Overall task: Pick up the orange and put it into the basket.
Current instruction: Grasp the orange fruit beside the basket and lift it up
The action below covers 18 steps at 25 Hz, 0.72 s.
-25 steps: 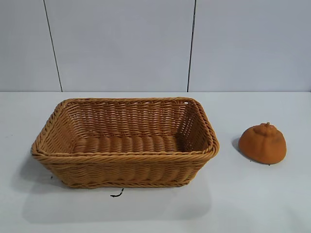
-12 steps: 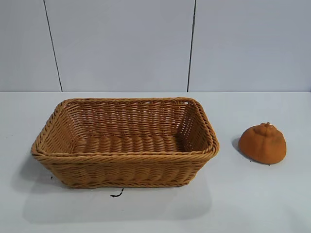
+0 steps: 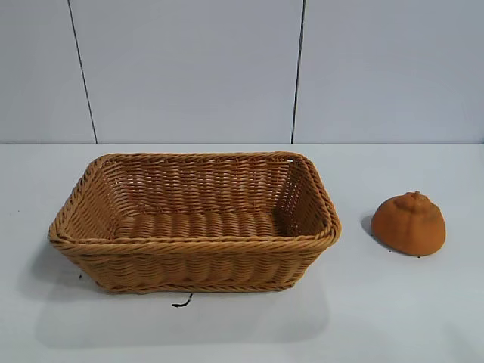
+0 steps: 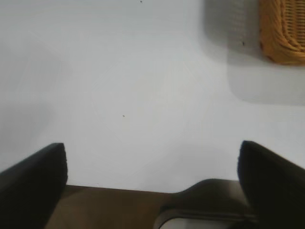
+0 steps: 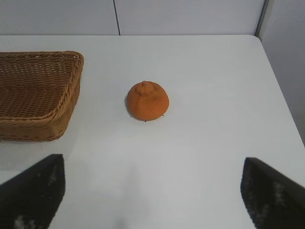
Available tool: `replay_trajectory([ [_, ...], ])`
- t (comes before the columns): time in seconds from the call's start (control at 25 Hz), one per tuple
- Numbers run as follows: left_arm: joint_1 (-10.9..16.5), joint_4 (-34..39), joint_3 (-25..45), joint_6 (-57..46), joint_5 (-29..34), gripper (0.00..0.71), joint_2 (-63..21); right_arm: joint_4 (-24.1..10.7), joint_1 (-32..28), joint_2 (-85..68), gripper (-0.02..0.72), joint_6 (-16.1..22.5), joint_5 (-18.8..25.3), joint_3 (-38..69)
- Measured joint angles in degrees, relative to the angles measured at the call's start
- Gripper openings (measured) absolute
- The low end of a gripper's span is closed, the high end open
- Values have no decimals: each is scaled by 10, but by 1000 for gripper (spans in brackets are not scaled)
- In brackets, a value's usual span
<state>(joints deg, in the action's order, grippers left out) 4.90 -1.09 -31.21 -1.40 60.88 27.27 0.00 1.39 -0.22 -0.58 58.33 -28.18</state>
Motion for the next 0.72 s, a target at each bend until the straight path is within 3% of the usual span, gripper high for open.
replay_trajectory([
  [0.44, 0, -1, 23, 0, 2, 696, -141, 0, 0, 0, 694, 0, 0, 0],
  [0.72, -53, -2, 23, 0, 2, 696, -183, 0, 0, 0, 694, 0, 1, 0],
])
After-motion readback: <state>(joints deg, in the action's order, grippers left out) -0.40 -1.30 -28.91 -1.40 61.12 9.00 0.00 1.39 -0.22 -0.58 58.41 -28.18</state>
